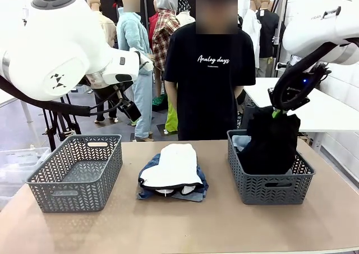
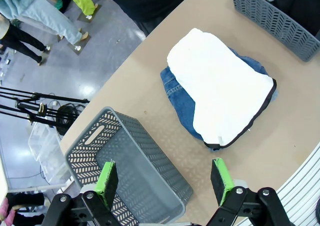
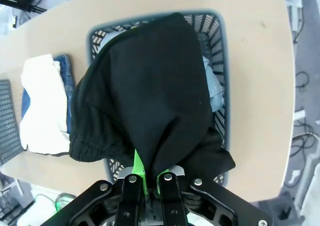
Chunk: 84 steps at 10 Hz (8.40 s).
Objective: Sort the tops and bottoms.
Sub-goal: Sort the clothes according to human instructions, then lift clothes from the center of the table with your left hand.
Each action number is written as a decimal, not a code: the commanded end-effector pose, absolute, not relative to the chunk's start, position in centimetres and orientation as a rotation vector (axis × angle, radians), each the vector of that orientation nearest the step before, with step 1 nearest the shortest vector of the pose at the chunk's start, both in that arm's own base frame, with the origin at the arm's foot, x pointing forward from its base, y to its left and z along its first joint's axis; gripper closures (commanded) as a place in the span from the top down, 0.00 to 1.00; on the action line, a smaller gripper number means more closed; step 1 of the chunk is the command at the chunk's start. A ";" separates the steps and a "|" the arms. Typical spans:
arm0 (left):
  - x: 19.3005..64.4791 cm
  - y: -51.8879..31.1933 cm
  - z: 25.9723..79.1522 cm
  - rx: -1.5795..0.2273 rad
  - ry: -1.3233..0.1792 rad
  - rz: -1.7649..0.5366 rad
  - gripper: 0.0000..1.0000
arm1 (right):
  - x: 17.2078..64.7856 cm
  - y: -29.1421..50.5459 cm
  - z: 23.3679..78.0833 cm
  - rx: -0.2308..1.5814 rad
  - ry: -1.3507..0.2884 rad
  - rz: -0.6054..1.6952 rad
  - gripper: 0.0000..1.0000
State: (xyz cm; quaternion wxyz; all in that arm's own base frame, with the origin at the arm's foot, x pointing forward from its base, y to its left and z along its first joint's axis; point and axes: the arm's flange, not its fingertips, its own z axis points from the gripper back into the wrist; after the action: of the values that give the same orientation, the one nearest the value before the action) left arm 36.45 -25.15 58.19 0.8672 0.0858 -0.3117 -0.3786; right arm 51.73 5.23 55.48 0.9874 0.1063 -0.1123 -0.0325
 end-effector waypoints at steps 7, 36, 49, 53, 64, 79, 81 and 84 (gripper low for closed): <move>36.4 -25.0 58.4 0.187 -0.644 -0.797 0.97 | 56.8 6.9 46.6 0.207 -0.169 0.007 0.00; 36.4 -25.0 58.4 0.187 -0.644 -0.797 0.97 | 54.7 10.4 48.6 0.115 -0.061 0.089 1.00; 36.4 -25.0 58.4 0.187 -0.644 -0.797 0.97 | 42.0 4.7 58.4 0.249 -0.464 0.709 1.00; 36.4 -25.0 58.4 0.187 -0.644 -0.797 0.97 | 41.4 4.8 59.2 0.236 -0.496 0.737 1.00; 36.4 -25.0 58.4 0.187 -0.644 -0.797 0.97 | 41.4 4.6 59.5 0.228 -0.473 0.725 1.00; 46.4 -35.9 43.8 0.092 -0.321 -0.641 0.97 | 41.4 4.6 59.5 0.228 -0.473 0.725 1.00; 46.7 -36.7 44.7 0.103 -0.293 -0.570 0.97 | 41.4 4.6 59.5 0.228 -0.473 0.725 1.00; 51.1 -38.5 41.5 0.100 -0.250 -0.339 0.97 | 41.4 4.6 59.5 0.228 -0.473 0.725 1.00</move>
State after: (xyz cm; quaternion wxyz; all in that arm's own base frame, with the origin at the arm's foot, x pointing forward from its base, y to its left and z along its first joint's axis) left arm 48.91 -36.77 42.78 0.9664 0.0420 -0.1288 -0.2183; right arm 41.55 4.68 59.55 0.9001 0.1149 -0.2333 0.3495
